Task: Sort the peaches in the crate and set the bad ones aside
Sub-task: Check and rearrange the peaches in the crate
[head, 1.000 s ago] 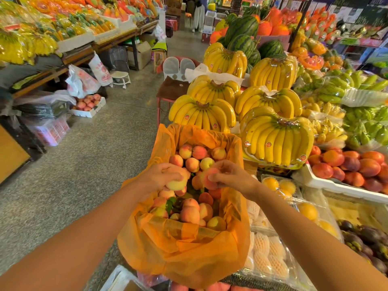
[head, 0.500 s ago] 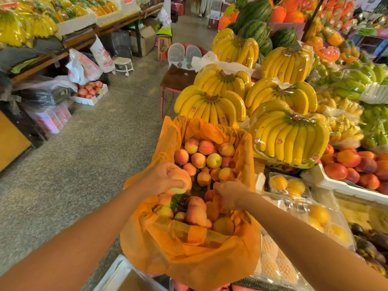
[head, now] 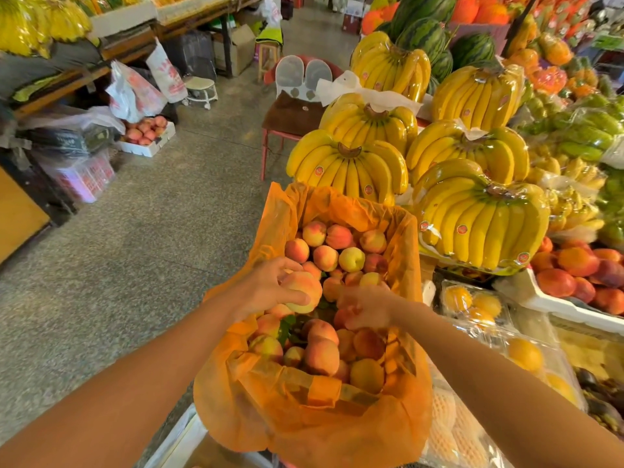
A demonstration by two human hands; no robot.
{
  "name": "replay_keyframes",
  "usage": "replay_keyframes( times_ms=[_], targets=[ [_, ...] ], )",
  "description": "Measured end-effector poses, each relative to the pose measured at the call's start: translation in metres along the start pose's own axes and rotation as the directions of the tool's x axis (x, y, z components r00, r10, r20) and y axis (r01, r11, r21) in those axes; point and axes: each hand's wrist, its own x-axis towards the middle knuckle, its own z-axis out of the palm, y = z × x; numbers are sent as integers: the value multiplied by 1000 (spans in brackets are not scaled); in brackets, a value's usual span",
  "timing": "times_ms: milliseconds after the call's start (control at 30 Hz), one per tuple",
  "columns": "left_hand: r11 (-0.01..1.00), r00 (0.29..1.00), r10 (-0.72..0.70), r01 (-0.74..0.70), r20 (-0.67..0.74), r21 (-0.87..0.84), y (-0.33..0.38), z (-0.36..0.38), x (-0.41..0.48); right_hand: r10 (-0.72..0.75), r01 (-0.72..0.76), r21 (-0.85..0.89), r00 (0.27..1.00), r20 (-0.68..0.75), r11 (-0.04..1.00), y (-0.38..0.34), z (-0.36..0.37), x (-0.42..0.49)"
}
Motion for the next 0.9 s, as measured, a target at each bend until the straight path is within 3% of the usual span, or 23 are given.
replay_keyframes(
  times_ms=[33, 67, 100, 133, 267, 400, 500, 600, 900],
  targets=[
    [1000, 1000, -6, 6, 0, -5, 1, 1, 2, -36, 61, 305, 996, -85, 950, -1, -6, -1],
    [1000, 1000, -17, 16, -5, -12, 2, 2, 3, -68, 145, 548, 985, -157, 824, -3, -11, -2],
    [999, 1000, -27, 26, -17, -24, 4, 3, 4, -102, 218, 670, 973, -208, 710, -6, -16, -4],
    [998, 999, -44, 43, -27, -35, 5, 3, 5, -138, 268, 687, 961, -239, 676, -10, -20, -6],
    [996, 998, -59, 58, -10, -69, 9, 5, 8, -220, 389, 450, 897, -383, 804, -28, -19, 3],
    [999, 999, 28, -26, 29, -48, 8, -2, 2, -189, 380, 475, 896, -401, 794, -23, -13, 14],
    [913, 961, 245, -186, -124, 364, 1, -16, -5, -212, 314, 364, 932, -294, 877, -24, -2, 26],
    [744, 919, 375, -223, -118, 630, -13, -25, -6, -215, 256, 242, 959, -182, 936, -33, 15, 42],
    [825, 914, 373, -247, -160, 509, -32, -30, 1, -150, 142, 202, 988, 23, 969, -43, 32, 65]
  ],
)
